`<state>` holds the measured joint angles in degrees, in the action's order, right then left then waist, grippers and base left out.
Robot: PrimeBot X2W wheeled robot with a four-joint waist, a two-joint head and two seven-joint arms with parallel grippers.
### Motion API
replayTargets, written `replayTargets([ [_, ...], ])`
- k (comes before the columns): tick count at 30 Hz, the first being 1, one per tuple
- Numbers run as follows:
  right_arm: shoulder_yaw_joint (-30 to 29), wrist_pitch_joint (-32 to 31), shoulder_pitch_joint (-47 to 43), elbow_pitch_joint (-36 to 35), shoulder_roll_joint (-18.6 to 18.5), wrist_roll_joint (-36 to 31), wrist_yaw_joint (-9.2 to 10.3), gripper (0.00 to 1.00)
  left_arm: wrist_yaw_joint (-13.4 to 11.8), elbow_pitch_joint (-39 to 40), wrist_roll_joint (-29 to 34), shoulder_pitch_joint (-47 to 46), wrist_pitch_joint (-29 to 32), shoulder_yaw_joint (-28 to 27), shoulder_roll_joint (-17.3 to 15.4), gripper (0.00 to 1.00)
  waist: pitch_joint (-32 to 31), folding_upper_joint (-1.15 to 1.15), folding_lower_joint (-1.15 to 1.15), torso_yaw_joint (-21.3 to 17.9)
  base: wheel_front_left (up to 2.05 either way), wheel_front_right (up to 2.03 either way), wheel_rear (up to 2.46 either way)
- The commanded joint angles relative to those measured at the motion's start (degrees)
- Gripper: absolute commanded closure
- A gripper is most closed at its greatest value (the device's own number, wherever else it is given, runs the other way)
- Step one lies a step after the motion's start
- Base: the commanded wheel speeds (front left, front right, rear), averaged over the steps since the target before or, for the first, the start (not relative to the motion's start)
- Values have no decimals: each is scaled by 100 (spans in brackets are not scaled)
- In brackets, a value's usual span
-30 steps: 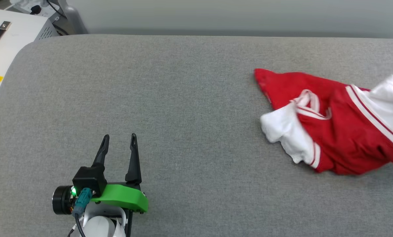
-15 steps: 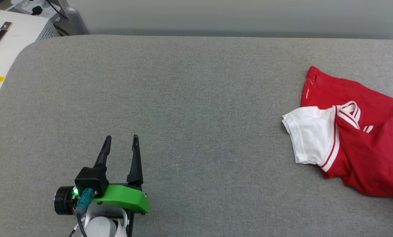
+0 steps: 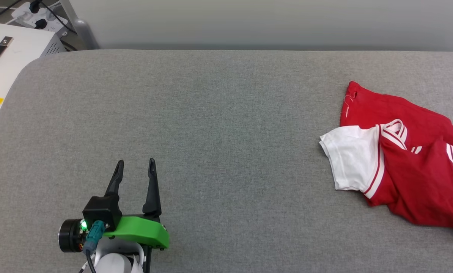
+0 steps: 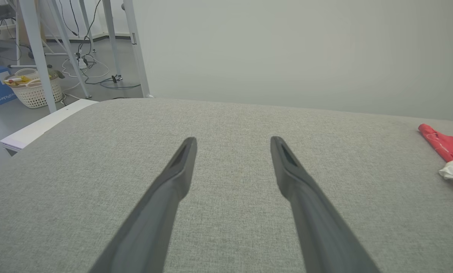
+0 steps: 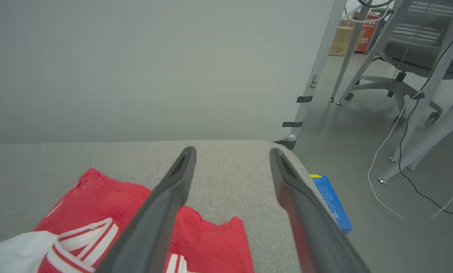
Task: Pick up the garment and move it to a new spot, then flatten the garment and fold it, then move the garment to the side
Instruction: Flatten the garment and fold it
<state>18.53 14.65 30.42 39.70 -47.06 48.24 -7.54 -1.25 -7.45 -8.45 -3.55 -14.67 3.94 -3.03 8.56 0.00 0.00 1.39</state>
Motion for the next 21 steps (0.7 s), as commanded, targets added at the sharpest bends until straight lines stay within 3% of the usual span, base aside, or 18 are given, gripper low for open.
replayTargets([
  [1,-197,33,-24,-410,170,-334,5,0,-12,23,62,59,-33,-17,15,0,14,0,0,-1,0,0,0],
  [6,-540,-41,-199,-1786,495,-1123,5,0,2,29,70,47,-33,-14,15,0,40,0,0,33,0,0,0],
  [12,-417,-1093,-161,-3366,818,-1582,5,0,-6,33,53,3,-33,3,15,0,112,0,0,94,0,0,0],
  [16,125,-2038,48,-3929,781,-1546,5,0,-7,41,46,-50,-33,17,15,0,185,0,0,128,0,0,0],
  [21,1425,-3502,441,-4277,399,-1071,5,0,-21,67,28,-122,-33,47,15,0,300,0,0,168,0,0,0],
])
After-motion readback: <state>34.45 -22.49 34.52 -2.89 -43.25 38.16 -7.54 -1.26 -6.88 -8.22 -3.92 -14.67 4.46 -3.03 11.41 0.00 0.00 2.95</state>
